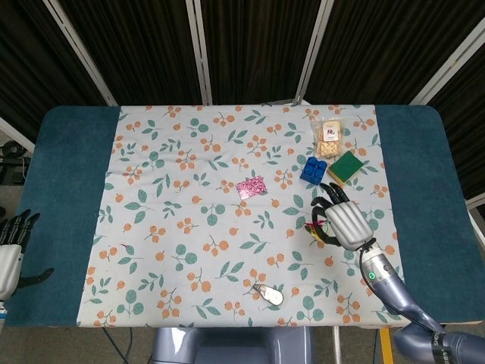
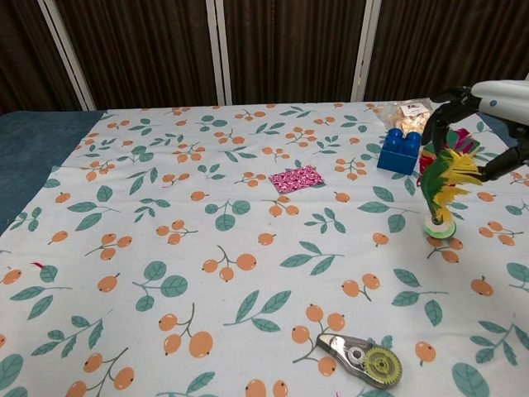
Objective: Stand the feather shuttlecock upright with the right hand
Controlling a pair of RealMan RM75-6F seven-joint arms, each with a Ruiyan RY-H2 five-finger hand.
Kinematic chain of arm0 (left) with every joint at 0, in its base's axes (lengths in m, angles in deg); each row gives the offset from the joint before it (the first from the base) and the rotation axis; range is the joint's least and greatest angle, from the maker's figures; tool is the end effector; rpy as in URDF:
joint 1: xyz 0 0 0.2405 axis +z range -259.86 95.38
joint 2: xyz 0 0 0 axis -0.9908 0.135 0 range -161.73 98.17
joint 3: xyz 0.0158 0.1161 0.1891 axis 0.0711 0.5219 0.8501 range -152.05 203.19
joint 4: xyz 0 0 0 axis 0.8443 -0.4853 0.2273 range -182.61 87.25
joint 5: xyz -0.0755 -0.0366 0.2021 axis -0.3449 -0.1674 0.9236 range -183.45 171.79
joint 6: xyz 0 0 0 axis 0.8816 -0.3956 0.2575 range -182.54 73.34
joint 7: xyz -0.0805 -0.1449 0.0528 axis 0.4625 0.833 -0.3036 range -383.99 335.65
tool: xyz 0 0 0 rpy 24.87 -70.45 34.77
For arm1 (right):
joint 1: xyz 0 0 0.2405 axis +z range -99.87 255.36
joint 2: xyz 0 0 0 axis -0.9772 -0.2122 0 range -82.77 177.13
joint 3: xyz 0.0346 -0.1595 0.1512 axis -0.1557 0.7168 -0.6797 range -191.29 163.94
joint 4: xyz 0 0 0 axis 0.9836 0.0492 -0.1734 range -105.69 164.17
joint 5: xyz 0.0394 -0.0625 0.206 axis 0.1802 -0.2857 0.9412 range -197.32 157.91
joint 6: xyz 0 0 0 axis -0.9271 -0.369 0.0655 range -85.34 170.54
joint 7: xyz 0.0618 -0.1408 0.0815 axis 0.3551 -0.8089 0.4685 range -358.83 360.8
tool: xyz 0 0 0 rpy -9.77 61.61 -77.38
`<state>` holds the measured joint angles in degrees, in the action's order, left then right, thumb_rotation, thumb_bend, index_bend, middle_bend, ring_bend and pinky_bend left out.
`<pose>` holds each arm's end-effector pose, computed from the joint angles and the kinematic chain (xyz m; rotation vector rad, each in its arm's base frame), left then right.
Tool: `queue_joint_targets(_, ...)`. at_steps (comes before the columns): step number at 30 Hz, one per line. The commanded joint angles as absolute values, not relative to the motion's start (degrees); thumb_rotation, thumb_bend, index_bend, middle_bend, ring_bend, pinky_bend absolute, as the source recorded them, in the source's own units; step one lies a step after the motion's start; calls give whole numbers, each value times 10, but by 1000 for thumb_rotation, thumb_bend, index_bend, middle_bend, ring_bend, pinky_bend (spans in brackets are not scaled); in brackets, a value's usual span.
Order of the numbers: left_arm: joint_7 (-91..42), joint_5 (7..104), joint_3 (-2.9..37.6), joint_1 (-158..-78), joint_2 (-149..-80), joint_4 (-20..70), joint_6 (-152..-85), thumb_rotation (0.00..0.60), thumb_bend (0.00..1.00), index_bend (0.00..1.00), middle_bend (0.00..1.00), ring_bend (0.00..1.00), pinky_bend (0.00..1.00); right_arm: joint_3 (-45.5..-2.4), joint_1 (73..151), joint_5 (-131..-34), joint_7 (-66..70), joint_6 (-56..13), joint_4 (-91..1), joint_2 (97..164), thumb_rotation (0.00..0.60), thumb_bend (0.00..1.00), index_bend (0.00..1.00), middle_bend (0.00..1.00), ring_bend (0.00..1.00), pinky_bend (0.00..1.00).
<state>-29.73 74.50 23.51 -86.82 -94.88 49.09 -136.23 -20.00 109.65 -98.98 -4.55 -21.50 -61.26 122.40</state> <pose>-0.2914 0.2024 0.1275 -1.3625 -0.9774 -0.7810 -0.1662 -0.3220 0.0369 1.7834 -0.9068 1.0378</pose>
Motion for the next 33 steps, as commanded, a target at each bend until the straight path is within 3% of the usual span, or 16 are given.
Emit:
queue_joint_targets(1, -297, 745, 235, -868, -949, 491, -1362, 600, 114, 0, 0, 0, 0, -209, 1098, -973, -55, -210, -607, 1226, 600, 410, 669, 295, 24, 0)
queue_joint_targets(14, -300, 747, 236, -868, -949, 491, -1363, 600, 114, 0, 0, 0, 0, -226, 1095, -935, -75, -204, -597, 1216, 600, 410, 636, 293, 23, 0)
queue_joint_targets(22, -300, 747, 235, -868, -950, 491, -1364, 600, 114, 0, 0, 0, 0, -223, 1097, -923, -113, -194, -601, 1202, 600, 406, 372, 110, 0, 0)
queue_joint_targets(28, -298, 747, 236, -868, -949, 490, -1365, 600, 114, 0, 0, 0, 0, -225, 1087, -910, -120, -205, -600, 1200, 600, 393, 228, 20, 0, 0)
queue_joint_targets(33, -297, 748, 235, -868, -949, 490, -1365, 600, 112, 0, 0, 0, 0, -230, 1078, -900, -117, -216, -609, 1189, 600, 351, 88, 0, 0, 0)
